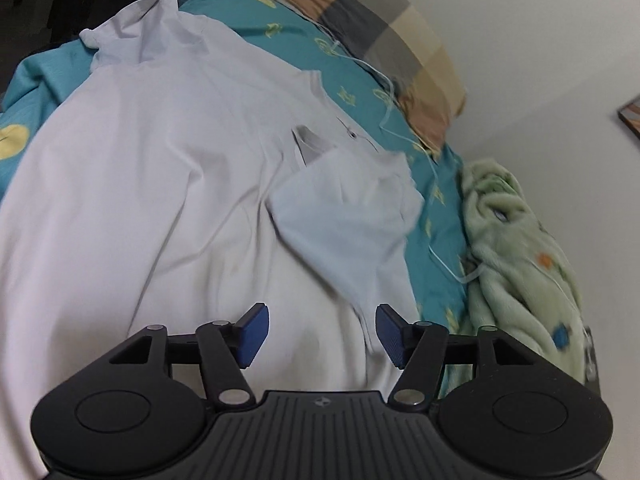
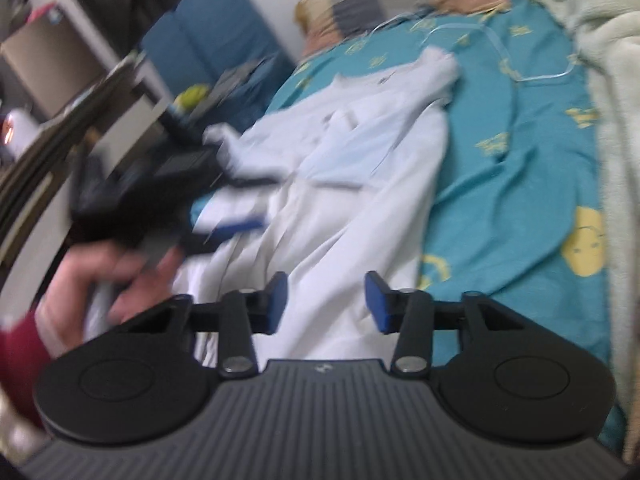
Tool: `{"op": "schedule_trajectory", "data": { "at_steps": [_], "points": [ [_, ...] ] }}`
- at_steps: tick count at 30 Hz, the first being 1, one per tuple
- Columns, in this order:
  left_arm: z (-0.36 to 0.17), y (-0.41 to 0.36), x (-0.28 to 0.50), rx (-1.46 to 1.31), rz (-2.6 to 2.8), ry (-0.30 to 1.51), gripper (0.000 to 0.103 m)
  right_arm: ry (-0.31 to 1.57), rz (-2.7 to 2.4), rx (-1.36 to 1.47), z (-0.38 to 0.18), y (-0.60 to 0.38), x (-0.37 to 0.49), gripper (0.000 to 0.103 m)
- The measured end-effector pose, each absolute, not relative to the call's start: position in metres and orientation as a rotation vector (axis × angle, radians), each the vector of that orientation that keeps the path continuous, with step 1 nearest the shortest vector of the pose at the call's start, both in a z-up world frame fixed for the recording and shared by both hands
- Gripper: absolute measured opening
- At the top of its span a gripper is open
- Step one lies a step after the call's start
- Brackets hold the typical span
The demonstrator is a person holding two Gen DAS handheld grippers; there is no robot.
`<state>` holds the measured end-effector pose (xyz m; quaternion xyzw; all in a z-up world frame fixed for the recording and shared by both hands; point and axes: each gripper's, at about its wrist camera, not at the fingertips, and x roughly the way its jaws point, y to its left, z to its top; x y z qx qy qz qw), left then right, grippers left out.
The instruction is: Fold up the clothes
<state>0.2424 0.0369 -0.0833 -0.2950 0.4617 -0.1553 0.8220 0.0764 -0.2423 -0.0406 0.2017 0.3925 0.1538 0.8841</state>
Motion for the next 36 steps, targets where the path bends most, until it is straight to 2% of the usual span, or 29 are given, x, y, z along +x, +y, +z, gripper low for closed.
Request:
{"op": "schedule_trajectory", "data": {
  "at_steps": [3,9,11,12,13,14,17,21,27,30,32,34,36],
  "points": [
    [-0.100,0.020,0.277,-0.601,-0.284,0.979,0.063,0.869,0.343,0.400,-0.053,-0.232,0.083,0.030],
    [-0.126,0.004,0.312,-0.635,-0.241,0.982,0.061,0.939,0.394,0.341,-0.069,-0.212,0.096,0.026],
    [-0.125,-0.002,0.317,-0.614,-0.234,0.958,0.051,0.974,0.414,0.308,-0.076,-0.204,0.099,0.026],
    [-0.124,-0.005,0.319,-0.605,-0.239,0.949,0.038,0.989,0.428,0.283,-0.079,-0.199,0.100,0.026],
    [-0.122,-0.007,0.322,-0.597,-0.252,0.944,0.018,1.000,0.442,0.256,-0.082,-0.194,0.100,0.025],
    [-0.120,-0.008,0.324,-0.589,-0.267,0.941,0.008,1.008,0.458,0.234,-0.083,-0.189,0.100,0.025],
    [-0.106,-0.013,0.327,-0.540,-0.311,0.907,0.004,1.034,0.491,0.201,-0.086,-0.180,0.098,0.025],
    [-0.079,-0.006,0.326,-0.470,-0.296,0.843,0.003,1.083,0.503,0.193,-0.094,-0.177,0.095,0.021],
    [-0.103,0.014,0.331,-0.343,-0.151,0.968,0.004,1.085,0.516,0.139,-0.094,-0.172,0.088,0.021],
    [-0.107,0.021,0.324,-0.329,-0.198,0.965,0.008,1.075,0.526,0.166,-0.086,-0.179,0.086,0.022],
    [-0.099,0.025,0.323,-0.312,-0.238,0.941,0.022,1.037,0.536,0.215,-0.076,-0.188,0.086,0.022],
    [-0.086,0.029,0.323,-0.288,-0.271,0.903,0.041,0.990,0.545,0.252,-0.065,-0.196,0.084,0.024],
    [-0.071,0.030,0.329,-0.249,-0.307,0.858,0.047,0.944,0.546,0.288,-0.056,-0.203,0.084,0.024]
  ]
}}
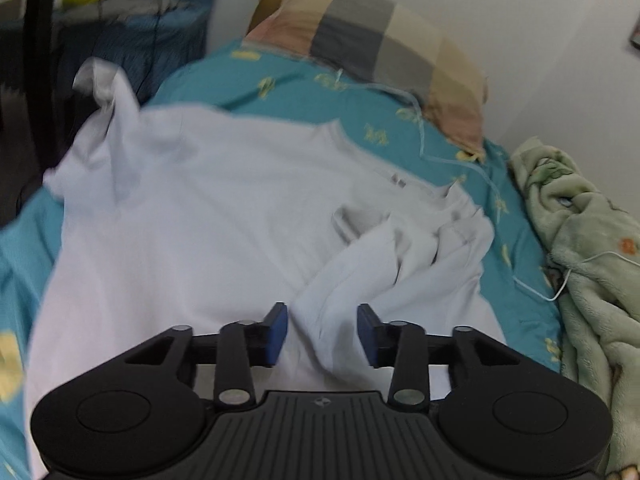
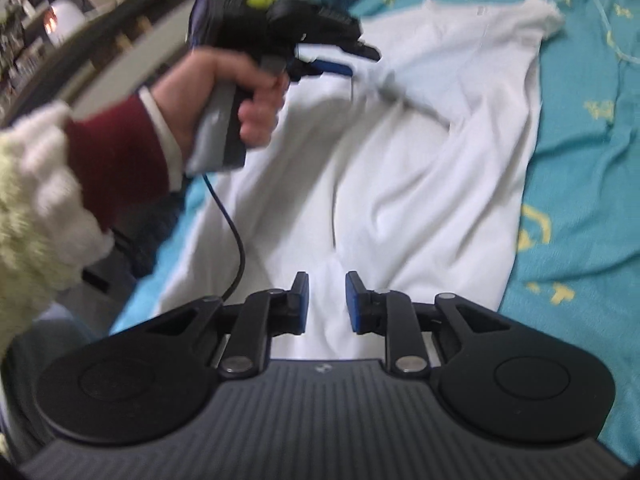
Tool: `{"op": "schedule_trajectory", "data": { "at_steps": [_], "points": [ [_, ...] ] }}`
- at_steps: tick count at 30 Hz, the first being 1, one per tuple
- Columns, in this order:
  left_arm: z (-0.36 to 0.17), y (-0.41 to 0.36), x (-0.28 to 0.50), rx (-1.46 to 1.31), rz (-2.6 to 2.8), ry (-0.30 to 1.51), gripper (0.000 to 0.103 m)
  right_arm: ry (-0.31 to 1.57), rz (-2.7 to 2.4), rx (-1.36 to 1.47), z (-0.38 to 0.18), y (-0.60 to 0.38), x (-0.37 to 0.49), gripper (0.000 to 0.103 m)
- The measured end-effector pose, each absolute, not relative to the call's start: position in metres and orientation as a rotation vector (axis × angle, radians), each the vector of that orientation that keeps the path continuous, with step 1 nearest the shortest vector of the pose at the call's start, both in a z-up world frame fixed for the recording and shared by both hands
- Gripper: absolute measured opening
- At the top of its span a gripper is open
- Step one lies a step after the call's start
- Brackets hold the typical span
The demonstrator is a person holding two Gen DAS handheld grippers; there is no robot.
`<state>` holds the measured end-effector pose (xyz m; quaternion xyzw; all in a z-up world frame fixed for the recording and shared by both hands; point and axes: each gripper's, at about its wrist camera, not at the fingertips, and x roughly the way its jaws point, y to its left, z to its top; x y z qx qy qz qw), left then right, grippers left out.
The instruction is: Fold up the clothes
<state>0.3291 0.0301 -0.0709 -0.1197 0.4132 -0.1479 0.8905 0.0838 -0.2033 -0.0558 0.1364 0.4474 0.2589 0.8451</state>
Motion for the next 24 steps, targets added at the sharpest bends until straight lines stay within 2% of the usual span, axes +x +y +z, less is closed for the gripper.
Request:
{"op": "schedule_trajectory", "data": {
  "at_steps": [5,8,14,18,20,21,22,24],
  "points": [
    [-0.041,0.001,0.361,-0.073,-0.417,0.784,0.060,0.946,0.509,0.367,-0.060,-0.216,0.093,0.024],
    [-0.040,-0.042,0.386,0.103,-0.503,0.760,0.060,0.967,0.508,0.390,-0.066,-0.214,0.102,0.024],
    [-0.072,-0.121,0.428,0.440,-0.656,0.786,0.056,1.006,0.505,0.437,-0.081,-0.208,0.117,0.024],
    [-0.100,-0.144,0.434,0.580,-0.723,0.854,0.055,1.024,0.505,0.469,-0.088,-0.210,0.126,0.024],
    [-0.107,-0.146,0.430,0.608,-0.718,0.850,0.044,1.029,0.504,0.470,-0.090,-0.210,0.127,0.024],
    [-0.108,-0.146,0.429,0.602,-0.714,0.847,0.019,1.030,0.504,0.469,-0.090,-0.209,0.126,0.024],
    [-0.105,-0.142,0.429,0.569,-0.704,0.841,0.007,1.030,0.505,0.467,-0.090,-0.209,0.125,0.024],
    [-0.095,-0.136,0.430,0.509,-0.678,0.823,0.004,1.030,0.508,0.460,-0.090,-0.206,0.123,0.024]
  ]
}}
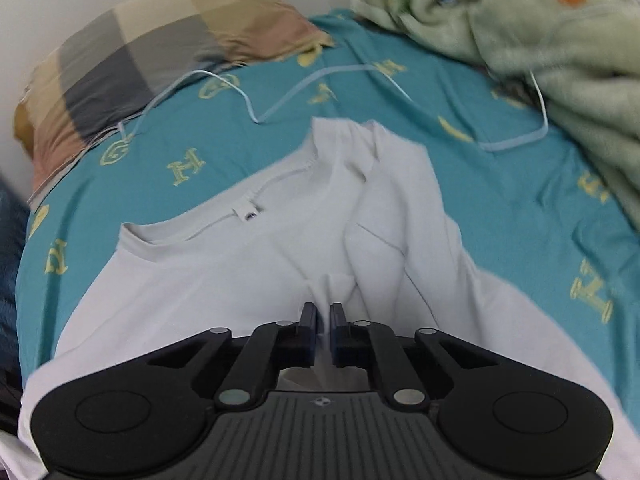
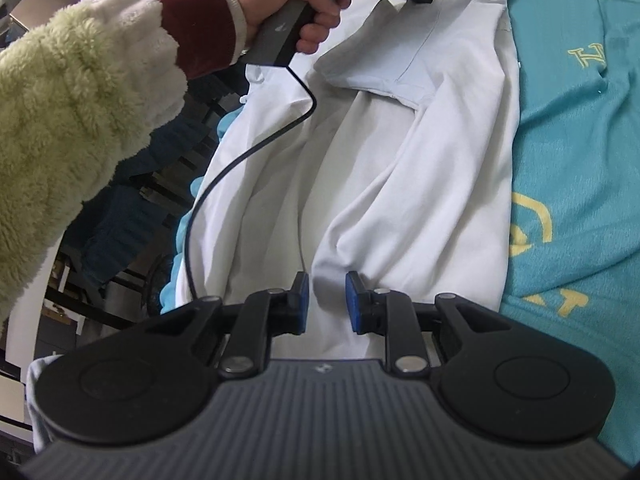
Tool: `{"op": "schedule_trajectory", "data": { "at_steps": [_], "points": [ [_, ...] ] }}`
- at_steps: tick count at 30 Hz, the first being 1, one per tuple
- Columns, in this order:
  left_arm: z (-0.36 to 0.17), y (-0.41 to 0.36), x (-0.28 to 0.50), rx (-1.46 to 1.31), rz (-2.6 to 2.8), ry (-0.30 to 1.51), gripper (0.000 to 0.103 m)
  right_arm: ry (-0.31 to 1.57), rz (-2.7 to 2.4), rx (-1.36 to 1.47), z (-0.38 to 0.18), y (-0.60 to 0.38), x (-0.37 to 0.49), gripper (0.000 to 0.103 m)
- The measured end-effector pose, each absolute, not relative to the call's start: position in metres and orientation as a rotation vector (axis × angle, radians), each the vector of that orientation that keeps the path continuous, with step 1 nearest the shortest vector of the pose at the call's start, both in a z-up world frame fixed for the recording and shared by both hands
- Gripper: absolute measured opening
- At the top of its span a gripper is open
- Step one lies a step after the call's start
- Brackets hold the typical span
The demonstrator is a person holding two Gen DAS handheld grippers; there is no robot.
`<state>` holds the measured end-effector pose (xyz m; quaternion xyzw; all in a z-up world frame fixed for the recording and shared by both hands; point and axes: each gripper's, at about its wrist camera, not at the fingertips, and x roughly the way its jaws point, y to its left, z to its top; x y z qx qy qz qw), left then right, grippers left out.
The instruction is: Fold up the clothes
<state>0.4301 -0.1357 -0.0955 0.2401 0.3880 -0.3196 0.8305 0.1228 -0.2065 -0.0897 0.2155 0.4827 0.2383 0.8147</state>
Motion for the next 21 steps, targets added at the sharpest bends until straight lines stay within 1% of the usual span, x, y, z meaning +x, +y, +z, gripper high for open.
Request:
{"op": "schedule_trajectory", "data": {
  "at_steps": [5,8,10,14,15,17,19,21],
  "points": [
    [-0.060,-0.135,0.443,0.394,-0.577,0.761,0.002,1.032,0.525,0.393,-0.089,-0.192,0.117,0.024],
    [-0.051,-0.139,0.459,0.374,-0.469,0.746,0.002,1.047,0.515,0.342,-0.092,-0.185,0.117,0.024],
    [-0.054,-0.141,0.468,0.386,-0.388,0.745,0.002,1.058,0.512,0.342,-0.096,-0.183,0.120,0.024],
    [-0.079,-0.139,0.481,0.352,-0.294,0.792,0.004,1.074,0.506,0.316,-0.103,-0.180,0.123,0.023],
    [-0.085,-0.137,0.482,0.337,-0.284,0.804,0.007,1.078,0.506,0.309,-0.104,-0.179,0.122,0.023],
    [-0.087,-0.130,0.479,0.300,-0.294,0.816,0.017,1.077,0.509,0.306,-0.106,-0.180,0.123,0.022],
    [-0.082,-0.119,0.469,0.263,-0.307,0.822,0.032,1.076,0.511,0.307,-0.107,-0.180,0.125,0.021],
    [-0.072,-0.101,0.452,0.200,-0.322,0.824,0.035,1.069,0.515,0.316,-0.106,-0.180,0.126,0.022]
  ]
}}
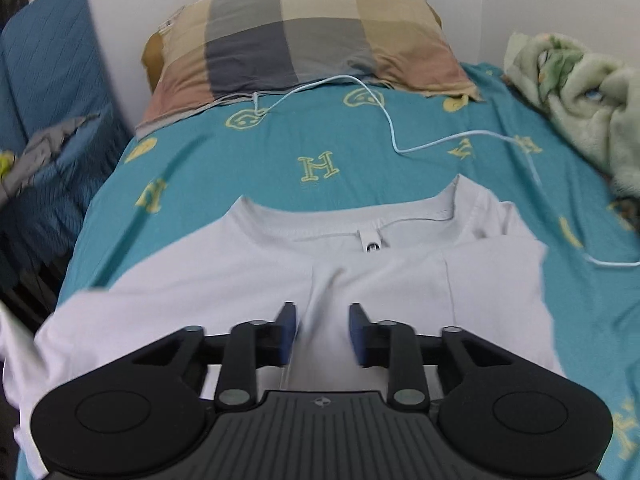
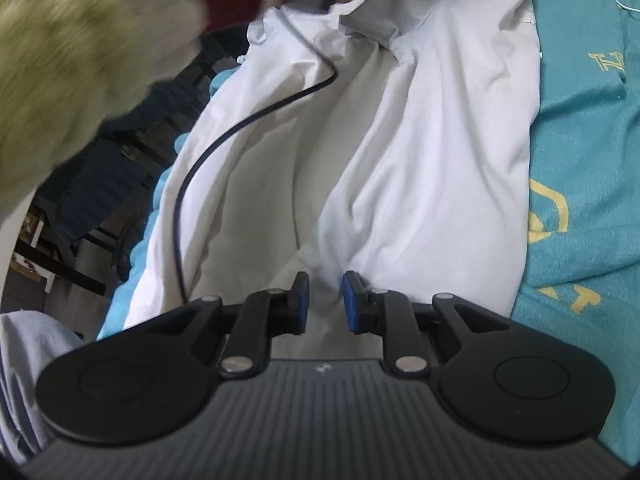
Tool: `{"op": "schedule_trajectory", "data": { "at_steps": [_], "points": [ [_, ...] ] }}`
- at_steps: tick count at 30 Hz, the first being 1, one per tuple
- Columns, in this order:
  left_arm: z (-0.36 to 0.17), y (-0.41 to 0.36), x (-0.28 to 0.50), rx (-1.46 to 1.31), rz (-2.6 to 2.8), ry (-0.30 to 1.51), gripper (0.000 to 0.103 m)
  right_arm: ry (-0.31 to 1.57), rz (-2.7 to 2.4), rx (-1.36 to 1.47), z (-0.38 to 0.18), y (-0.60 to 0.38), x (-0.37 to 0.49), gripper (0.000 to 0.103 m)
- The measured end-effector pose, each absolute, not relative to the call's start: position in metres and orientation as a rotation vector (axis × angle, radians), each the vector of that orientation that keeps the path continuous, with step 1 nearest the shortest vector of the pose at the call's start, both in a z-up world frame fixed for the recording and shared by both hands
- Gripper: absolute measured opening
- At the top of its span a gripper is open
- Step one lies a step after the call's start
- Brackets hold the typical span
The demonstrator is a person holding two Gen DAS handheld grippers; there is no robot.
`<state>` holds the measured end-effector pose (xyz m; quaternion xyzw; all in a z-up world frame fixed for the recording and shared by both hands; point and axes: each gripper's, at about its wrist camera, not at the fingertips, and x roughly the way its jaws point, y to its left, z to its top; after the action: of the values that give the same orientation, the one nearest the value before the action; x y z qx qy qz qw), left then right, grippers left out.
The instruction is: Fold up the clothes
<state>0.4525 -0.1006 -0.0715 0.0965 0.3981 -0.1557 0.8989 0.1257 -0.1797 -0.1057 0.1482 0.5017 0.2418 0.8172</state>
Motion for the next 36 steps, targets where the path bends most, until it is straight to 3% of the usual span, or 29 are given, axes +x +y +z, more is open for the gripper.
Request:
{"op": "schedule_trajectory", "data": {
  "at_steps": [4,14,21,33,35,36],
  "points": [
    [-0.043,-0.040,0.401,0.042,-0.300,0.803,0.052,1.036,0.521,0.312,-0.099,-0.181,0.121,0.024],
    [-0.020,0.144,0.330,-0.390,-0.028,0.778,0.054,0.961,0.459,0.383,-0.079,-0.202,0.110,0.024],
    [-0.038,0.200,0.338,-0.482,0.092,0.744,0.056,0.976,0.436,0.404,-0.090,-0.204,0.120,0.024],
    [-0.111,0.230,0.395,-0.639,0.147,0.797,0.054,1.001,0.457,0.468,-0.106,-0.199,0.141,0.024],
    [-0.117,0.230,0.401,-0.640,0.141,0.792,0.051,1.002,0.458,0.477,-0.108,-0.199,0.143,0.024],
    [-0.119,0.229,0.404,-0.628,0.137,0.789,0.037,1.003,0.458,0.482,-0.109,-0.199,0.143,0.024]
  ]
}}
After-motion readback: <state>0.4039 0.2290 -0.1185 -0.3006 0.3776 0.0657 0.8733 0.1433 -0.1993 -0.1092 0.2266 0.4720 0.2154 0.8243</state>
